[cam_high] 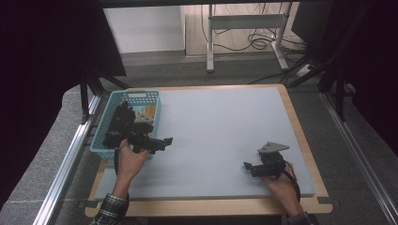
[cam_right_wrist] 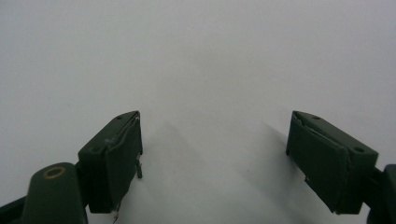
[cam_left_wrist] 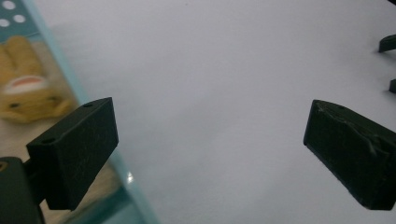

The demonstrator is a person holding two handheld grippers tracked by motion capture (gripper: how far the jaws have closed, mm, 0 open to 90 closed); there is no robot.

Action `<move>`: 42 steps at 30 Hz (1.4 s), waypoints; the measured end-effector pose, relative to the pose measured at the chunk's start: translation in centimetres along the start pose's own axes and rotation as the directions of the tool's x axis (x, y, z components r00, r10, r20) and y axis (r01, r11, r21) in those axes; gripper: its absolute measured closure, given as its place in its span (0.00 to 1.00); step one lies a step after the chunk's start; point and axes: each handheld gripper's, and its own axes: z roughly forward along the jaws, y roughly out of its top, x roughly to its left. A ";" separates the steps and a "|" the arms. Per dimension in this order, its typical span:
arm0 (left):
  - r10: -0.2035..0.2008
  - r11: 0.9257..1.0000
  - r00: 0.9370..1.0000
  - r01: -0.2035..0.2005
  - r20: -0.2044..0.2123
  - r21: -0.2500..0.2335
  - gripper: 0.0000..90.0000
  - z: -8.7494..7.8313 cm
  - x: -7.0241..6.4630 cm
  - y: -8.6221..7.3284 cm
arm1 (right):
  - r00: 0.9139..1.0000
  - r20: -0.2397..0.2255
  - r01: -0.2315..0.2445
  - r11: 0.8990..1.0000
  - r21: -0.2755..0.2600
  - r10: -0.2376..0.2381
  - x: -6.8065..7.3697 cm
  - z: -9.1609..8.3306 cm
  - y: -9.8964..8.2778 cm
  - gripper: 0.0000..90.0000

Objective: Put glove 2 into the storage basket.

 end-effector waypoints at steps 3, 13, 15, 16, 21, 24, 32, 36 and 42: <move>0.016 1.000 1.000 -0.016 0.027 -0.008 0.04 0.6 -1.0 0.0 | 1.000 0.000 0.000 1.000 0.000 0.000 0.0 0.0 0.0 0.20; 0.079 0.997 0.993 -0.077 0.086 -0.022 0.04 2.3 -4.5 -0.5 | 1.000 0.001 0.001 1.000 0.001 -0.001 0.0 0.0 0.0 0.20; 0.088 0.996 0.992 -0.086 0.090 -0.020 0.04 2.5 -5.0 -0.6 | 1.000 0.001 0.003 1.000 0.001 -0.003 0.0 0.0 0.0 0.20; 0.094 0.995 0.991 -0.093 0.092 -0.020 0.04 2.7 -5.2 -0.7 | 1.000 0.000 0.002 1.000 0.001 -0.002 0.0 0.0 0.0 0.20; 0.136 0.991 0.984 -0.136 0.114 -0.007 0.04 4.1 -7.1 -1.2 | 1.000 0.000 0.001 1.000 0.001 -0.001 0.0 0.0 0.0 0.20; 0.159 0.987 0.981 -0.161 0.115 0.009 0.03 4.6 -7.7 -1.5 | 1.000 0.000 0.001 1.000 0.000 -0.001 0.0 0.0 0.0 0.20; 0.192 0.979 0.973 -0.199 0.129 0.042 0.02 6.0 -9.0 -2.8 | 1.000 0.000 0.001 1.000 0.000 -0.001 0.0 0.0 0.0 0.20; 0.192 0.979 0.972 -0.200 0.137 0.049 0.02 6.4 -9.2 -3.4 | 1.000 0.000 0.001 1.000 0.000 -0.001 0.0 0.0 0.0 0.20; 0.210 0.973 0.969 -0.219 0.130 0.068 0.01 7.3 -9.6 -4.5 | 1.000 0.001 0.001 1.000 0.000 -0.001 0.0 0.0 0.0 0.20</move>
